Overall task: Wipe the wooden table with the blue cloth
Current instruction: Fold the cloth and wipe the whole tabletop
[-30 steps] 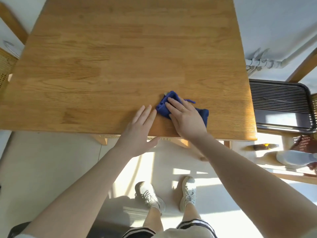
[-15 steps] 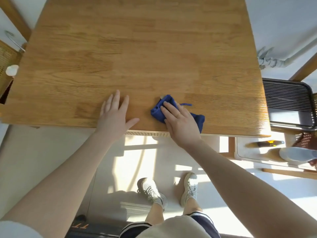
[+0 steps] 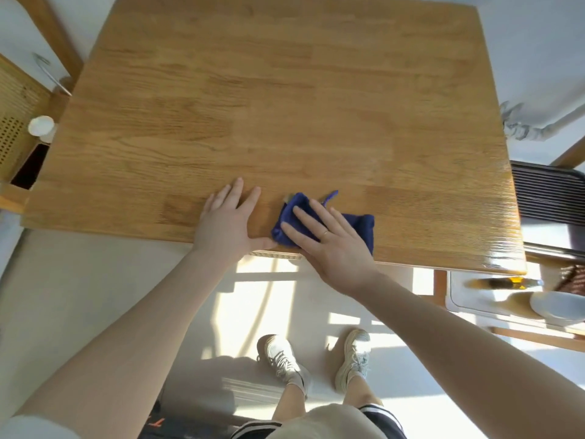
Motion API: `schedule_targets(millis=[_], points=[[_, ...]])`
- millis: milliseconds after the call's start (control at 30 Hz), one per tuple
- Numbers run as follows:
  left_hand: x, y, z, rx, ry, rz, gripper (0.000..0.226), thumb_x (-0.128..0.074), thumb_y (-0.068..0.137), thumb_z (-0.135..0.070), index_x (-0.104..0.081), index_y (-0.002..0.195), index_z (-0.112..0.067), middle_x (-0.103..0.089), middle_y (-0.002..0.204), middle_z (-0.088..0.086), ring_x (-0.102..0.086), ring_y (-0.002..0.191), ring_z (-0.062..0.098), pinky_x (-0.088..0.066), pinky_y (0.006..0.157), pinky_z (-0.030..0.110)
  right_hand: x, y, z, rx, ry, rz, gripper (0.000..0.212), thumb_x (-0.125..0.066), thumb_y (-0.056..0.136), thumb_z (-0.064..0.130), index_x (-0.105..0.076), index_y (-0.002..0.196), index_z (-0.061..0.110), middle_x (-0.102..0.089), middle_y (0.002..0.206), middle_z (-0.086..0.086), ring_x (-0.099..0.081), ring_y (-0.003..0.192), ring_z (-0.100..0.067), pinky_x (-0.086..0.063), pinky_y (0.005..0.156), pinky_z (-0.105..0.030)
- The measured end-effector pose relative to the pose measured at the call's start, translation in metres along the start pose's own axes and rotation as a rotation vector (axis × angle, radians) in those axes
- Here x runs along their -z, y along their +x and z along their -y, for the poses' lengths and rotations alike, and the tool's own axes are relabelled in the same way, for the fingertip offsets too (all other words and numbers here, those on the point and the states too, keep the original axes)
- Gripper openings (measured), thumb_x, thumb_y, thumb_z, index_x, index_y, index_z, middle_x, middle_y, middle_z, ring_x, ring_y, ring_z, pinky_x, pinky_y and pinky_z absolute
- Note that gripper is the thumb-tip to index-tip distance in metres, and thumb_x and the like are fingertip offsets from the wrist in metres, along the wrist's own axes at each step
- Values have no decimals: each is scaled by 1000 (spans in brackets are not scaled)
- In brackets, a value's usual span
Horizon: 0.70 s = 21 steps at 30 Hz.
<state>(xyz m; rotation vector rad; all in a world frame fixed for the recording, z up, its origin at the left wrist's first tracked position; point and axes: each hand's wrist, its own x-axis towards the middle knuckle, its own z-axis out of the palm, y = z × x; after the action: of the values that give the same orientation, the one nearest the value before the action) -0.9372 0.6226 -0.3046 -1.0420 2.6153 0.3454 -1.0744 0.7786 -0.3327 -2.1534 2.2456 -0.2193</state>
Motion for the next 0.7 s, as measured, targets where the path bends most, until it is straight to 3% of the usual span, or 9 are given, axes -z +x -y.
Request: schedule_targets(millis=[100,167,267,333,400,533,700], points=[[-3,1,-1,-7,-13,-31,102,-53,71,-72,-4,149,-29,7,158,3,1,145,23,-3,117,39,0,17,-14,22,74,37,42,-40,92,29,-50,132,20,-50,137,-11,-38,131,-36,-23,107,-47],[-4,2,2,-15,-38,-38,101,-54,71,-71,-5,149,-30,8,158,3,2,145,23,-3,117,39,1,43,-27,-93,135,54,46,-32,94,34,-45,136,18,-44,142,-10,-32,135,-34,-25,109,-47],[-7,0,4,-20,-45,-54,101,-53,72,-71,-4,149,-30,8,158,2,2,145,23,-3,116,38,-2,84,-37,-318,41,36,56,-33,97,41,-22,146,17,-26,152,-9,-8,143,-28,-8,117,-44],[-9,-1,4,-28,-40,-63,101,-53,72,-71,-4,150,-30,8,158,3,2,145,23,-2,116,38,0,95,-35,-345,-27,49,62,-30,96,45,-13,148,15,-19,154,-10,0,144,-25,2,116,-40],[-10,-2,4,-27,-48,-59,101,-53,72,-72,-4,149,-30,8,158,2,3,145,23,-2,116,38,2,84,-31,-284,26,80,61,-31,96,45,-15,147,16,-18,154,-12,-5,144,-26,-4,117,-41],[-9,-1,3,-21,-74,-58,101,-54,72,-71,-4,149,-30,8,158,1,3,145,22,-2,116,39,5,35,-8,-29,129,100,51,-32,94,40,-38,140,18,-37,145,-16,-34,134,-35,-25,109,-47],[-9,0,4,-17,-104,-50,103,-58,70,-69,-4,149,-30,11,158,0,6,145,20,-1,116,38,-5,36,-14,84,185,95,43,-32,94,31,-48,133,23,-46,140,-12,-42,129,-35,-37,101,-46]])
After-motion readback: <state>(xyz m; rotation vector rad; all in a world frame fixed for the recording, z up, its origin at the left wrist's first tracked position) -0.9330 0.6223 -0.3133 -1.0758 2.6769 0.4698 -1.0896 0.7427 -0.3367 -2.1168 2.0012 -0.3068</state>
